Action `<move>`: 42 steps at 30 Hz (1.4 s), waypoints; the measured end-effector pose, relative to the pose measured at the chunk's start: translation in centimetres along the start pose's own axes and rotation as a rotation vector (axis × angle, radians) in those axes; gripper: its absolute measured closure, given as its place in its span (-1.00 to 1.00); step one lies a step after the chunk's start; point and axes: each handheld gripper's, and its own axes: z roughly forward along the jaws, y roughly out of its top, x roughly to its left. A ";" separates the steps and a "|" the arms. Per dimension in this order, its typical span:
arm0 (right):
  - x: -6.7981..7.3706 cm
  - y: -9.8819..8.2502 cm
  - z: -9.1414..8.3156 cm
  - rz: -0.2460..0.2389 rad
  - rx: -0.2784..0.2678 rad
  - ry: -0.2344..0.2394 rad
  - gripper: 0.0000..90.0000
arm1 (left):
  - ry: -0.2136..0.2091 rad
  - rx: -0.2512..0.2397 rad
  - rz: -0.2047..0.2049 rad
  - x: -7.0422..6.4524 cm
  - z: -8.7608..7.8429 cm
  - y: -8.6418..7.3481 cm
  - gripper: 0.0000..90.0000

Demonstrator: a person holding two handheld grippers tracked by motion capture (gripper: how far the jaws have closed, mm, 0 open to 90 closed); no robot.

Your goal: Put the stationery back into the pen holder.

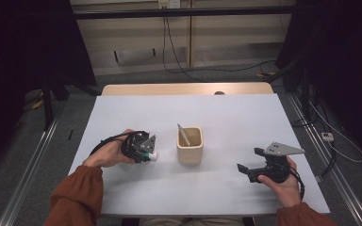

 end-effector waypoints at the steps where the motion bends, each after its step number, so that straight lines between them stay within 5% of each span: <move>1: 0.0 0.0 0.0 -0.001 0.000 0.000 -0.87 | 0.008 -0.016 -0.018 0.0 0.1 0.0 0.46; 4: 0.0 0.0 0.0 -0.001 -0.002 0.000 -0.87 | 0.013 -0.013 -0.011 0.2 0.0 0.1 0.46; 10: 0.0 0.0 0.0 0.001 -0.004 0.001 -0.87 | 0.044 -0.112 -0.107 0.4 -0.4 -0.1 0.46; 13: 0.0 0.0 -0.1 -0.002 -0.004 0.002 -0.87 | 0.067 -0.149 -0.117 0.7 -1.3 0.0 0.46; 18: 0.0 0.0 -0.1 -0.001 -0.005 0.003 -0.87 | 0.088 -0.270 -0.181 0.5 -1.9 -0.2 0.46; 35: 0.2 -0.1 0.1 -0.002 -0.002 0.003 -0.87 | 0.138 -0.568 -0.381 -0.9 -4.8 -1.7 0.47; 42: 0.2 -0.1 0.1 0.001 -0.004 0.001 -0.87 | 0.163 -0.714 -0.500 -1.2 -5.6 -2.1 0.47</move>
